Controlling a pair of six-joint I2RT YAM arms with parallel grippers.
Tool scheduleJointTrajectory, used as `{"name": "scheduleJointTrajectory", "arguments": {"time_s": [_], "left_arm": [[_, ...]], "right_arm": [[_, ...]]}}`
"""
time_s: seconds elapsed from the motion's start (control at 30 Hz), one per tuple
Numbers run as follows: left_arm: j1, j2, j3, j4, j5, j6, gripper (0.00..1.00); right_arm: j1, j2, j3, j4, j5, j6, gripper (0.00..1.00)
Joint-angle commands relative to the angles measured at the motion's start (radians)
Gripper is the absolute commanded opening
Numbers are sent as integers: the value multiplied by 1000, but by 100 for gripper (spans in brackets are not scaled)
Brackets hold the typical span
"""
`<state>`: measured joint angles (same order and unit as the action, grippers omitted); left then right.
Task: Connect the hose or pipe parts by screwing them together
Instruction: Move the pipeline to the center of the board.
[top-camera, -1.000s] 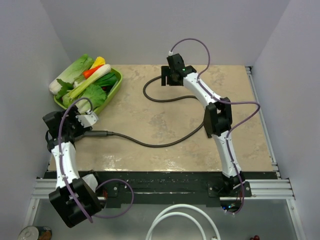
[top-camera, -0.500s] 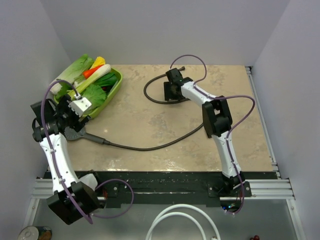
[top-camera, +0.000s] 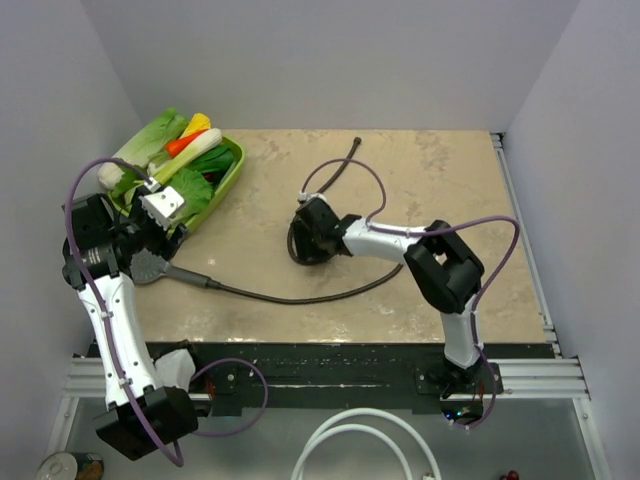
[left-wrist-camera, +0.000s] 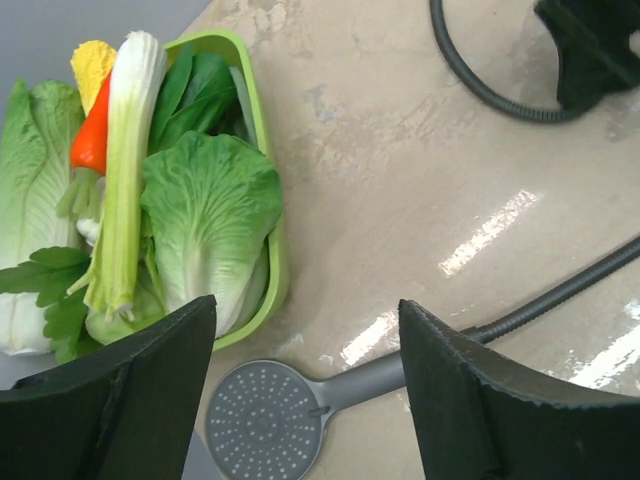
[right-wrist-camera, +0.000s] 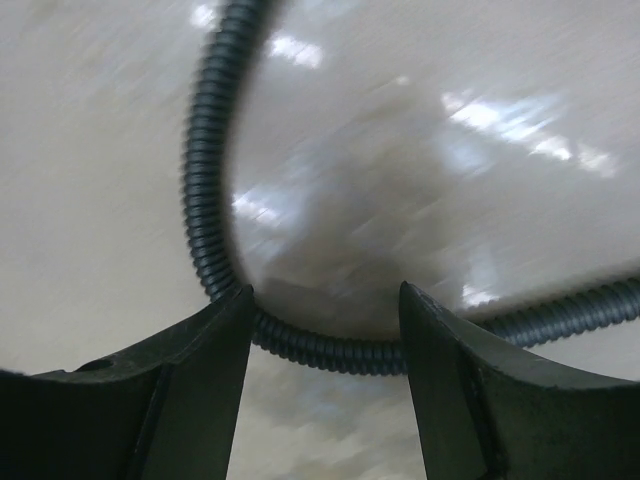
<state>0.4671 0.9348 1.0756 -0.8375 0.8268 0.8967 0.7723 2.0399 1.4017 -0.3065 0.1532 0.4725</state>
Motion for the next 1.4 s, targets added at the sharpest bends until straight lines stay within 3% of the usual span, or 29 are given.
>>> {"name": "scheduleJointTrajectory", "arguments": {"time_s": [0.0, 0.1, 0.27, 0.3, 0.43, 0.6, 0.7, 0.77, 0.9, 1.0, 1.17, 1.3, 1.37], "left_arm": [[-42, 1, 11, -18, 14, -62, 73], [-76, 6, -9, 1, -15, -84, 71], [-146, 36, -34, 17, -52, -111, 68], [-165, 56, -34, 29, -63, -128, 67], [-304, 117, -26, 119, -193, -228, 63], [-635, 321, 59, 233, -423, -404, 64], [-761, 517, 173, 271, -570, -468, 76], [-812, 626, 301, 275, -595, -484, 80], [-832, 925, 558, 279, -600, -538, 80], [-851, 1101, 760, 261, -632, -529, 79], [-886, 1309, 1042, 238, -661, -535, 82], [-938, 1476, 1234, 219, -658, -535, 89], [-959, 1504, 1247, 248, -657, -535, 93]], "right_arm": [[114, -53, -180, 108, -115, 188, 63], [211, -79, -172, 144, -130, 232, 63], [234, -167, -121, 93, -98, 252, 72], [213, -196, -121, 74, -84, 249, 77], [82, -345, -165, 52, -99, 244, 80], [-115, -542, -265, 11, -52, 197, 77], [-145, -636, -317, -19, 8, 175, 77], [-149, -687, -363, -26, 64, 175, 76], [-169, -751, -435, -2, 88, 160, 74], [-169, -676, -452, 7, 63, 160, 70], [-169, -571, -506, 81, 37, 186, 65], [-160, -659, -590, 135, -6, 222, 63], [-159, -708, -630, 132, -7, 226, 62]]}}
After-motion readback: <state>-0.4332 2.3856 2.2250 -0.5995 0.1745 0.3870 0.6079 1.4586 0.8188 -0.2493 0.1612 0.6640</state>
